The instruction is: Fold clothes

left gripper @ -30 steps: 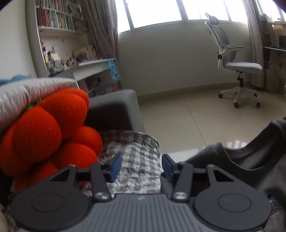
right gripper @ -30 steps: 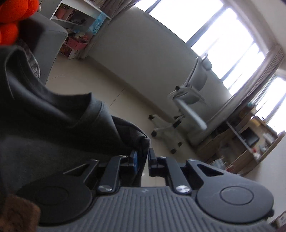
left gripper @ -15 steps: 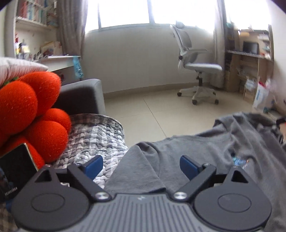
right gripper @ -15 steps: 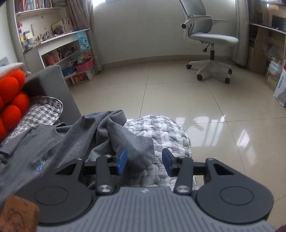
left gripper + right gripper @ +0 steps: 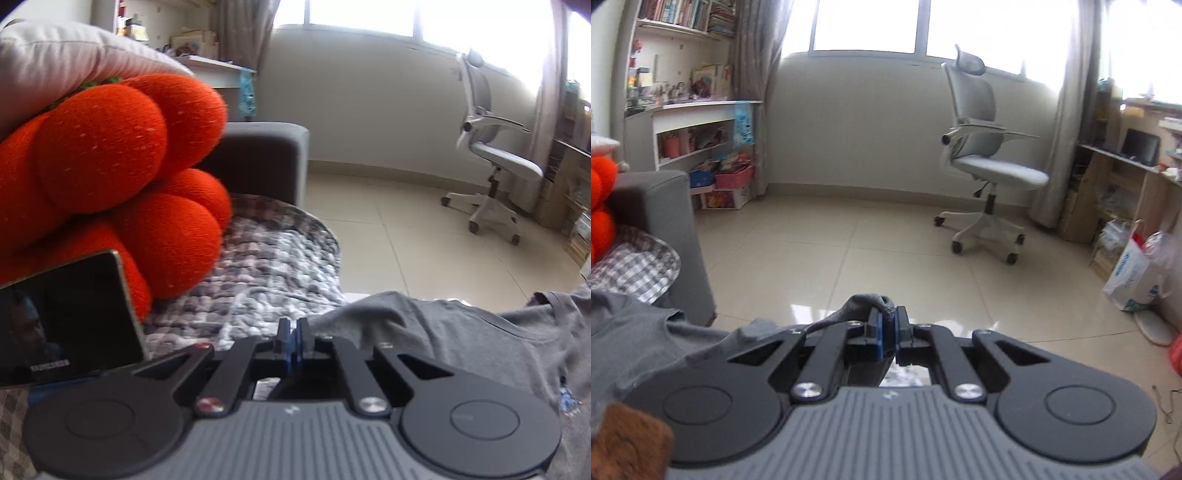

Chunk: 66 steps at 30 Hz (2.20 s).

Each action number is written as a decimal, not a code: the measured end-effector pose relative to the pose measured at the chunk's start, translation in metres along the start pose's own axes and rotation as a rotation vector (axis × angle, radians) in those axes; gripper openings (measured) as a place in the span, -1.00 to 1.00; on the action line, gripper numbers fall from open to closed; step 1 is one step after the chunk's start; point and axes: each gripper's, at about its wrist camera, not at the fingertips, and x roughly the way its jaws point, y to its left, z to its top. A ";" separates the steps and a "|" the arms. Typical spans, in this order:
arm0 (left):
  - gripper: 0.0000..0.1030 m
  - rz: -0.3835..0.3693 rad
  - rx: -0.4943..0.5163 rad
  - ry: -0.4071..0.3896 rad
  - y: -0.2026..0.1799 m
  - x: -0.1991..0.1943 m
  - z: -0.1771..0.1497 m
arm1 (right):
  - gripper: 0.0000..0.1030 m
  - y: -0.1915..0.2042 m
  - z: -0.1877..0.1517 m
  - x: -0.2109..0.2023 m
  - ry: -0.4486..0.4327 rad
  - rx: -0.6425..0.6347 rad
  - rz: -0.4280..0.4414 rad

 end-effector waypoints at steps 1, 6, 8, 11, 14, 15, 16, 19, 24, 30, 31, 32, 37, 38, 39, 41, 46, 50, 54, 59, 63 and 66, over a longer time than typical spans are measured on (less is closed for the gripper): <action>-0.95 0.023 -0.015 0.002 0.005 0.003 0.000 | -0.89 -0.001 0.000 0.007 0.030 0.001 -0.032; -0.95 0.134 -0.020 0.001 0.012 0.012 -0.006 | -0.88 0.006 -0.053 0.084 0.299 -0.076 -0.147; -0.95 0.128 -0.041 -0.003 0.015 0.011 -0.006 | -0.87 0.008 -0.069 0.091 0.296 -0.067 -0.146; -0.94 0.134 -0.073 -0.016 0.019 0.009 -0.004 | -0.85 0.005 -0.076 0.082 0.248 0.012 -0.144; -0.80 0.114 -0.092 0.001 0.021 0.000 -0.005 | -0.65 -0.009 -0.071 0.067 0.210 0.119 -0.153; -0.56 0.107 -0.084 -0.002 0.019 -0.006 -0.007 | -0.49 -0.013 -0.069 0.061 0.202 0.147 -0.139; -0.28 0.109 -0.074 -0.011 0.017 -0.015 -0.010 | -0.17 -0.016 -0.067 0.053 0.194 0.162 -0.118; -0.15 0.116 -0.080 -0.014 0.018 -0.046 -0.024 | -0.02 -0.022 -0.064 0.026 0.168 0.190 -0.066; -0.11 -0.042 -0.113 0.075 0.017 -0.126 -0.091 | 0.17 -0.036 -0.077 -0.032 0.237 0.257 0.170; -0.13 -0.124 -0.105 0.134 0.025 -0.213 -0.171 | 0.17 -0.058 -0.111 -0.128 0.222 0.240 0.392; -0.13 -0.130 -0.114 0.146 0.027 -0.222 -0.179 | 0.17 -0.062 -0.114 -0.145 0.207 0.236 0.411; -0.13 -0.134 -0.117 0.149 0.029 -0.228 -0.184 | 0.17 -0.064 -0.116 -0.161 0.188 0.226 0.430; -0.13 -0.131 -0.116 0.146 0.029 -0.257 -0.202 | 0.17 -0.066 -0.117 -0.243 0.091 0.134 0.491; -0.13 -0.133 -0.121 0.142 0.029 -0.262 -0.203 | 0.17 -0.066 -0.115 -0.256 0.065 0.111 0.487; -0.13 -0.133 -0.125 0.139 0.029 -0.266 -0.204 | 0.17 -0.065 -0.115 -0.267 0.044 0.093 0.489; -0.12 -0.127 -0.130 0.138 0.027 -0.274 -0.210 | 0.17 -0.065 -0.117 -0.281 0.021 0.070 0.500; -0.11 -0.162 -0.168 0.150 0.021 -0.286 -0.221 | 0.17 -0.047 -0.151 -0.272 0.090 0.072 0.478; -0.11 -0.163 -0.154 0.162 0.020 -0.291 -0.229 | 0.17 -0.028 -0.191 -0.256 0.161 0.109 0.461; -0.13 -0.178 -0.149 0.160 0.020 -0.293 -0.230 | 0.17 -0.019 -0.216 -0.249 0.198 0.126 0.451; -0.15 -0.172 -0.127 0.188 0.011 -0.283 -0.234 | 0.11 -0.024 -0.229 -0.241 0.211 0.139 0.421; -0.16 -0.166 -0.111 0.188 0.003 -0.278 -0.236 | 0.09 -0.022 -0.234 -0.238 0.212 0.135 0.407; -0.16 -0.179 -0.101 0.185 0.000 -0.275 -0.237 | -0.06 -0.022 -0.237 -0.234 0.214 0.156 0.408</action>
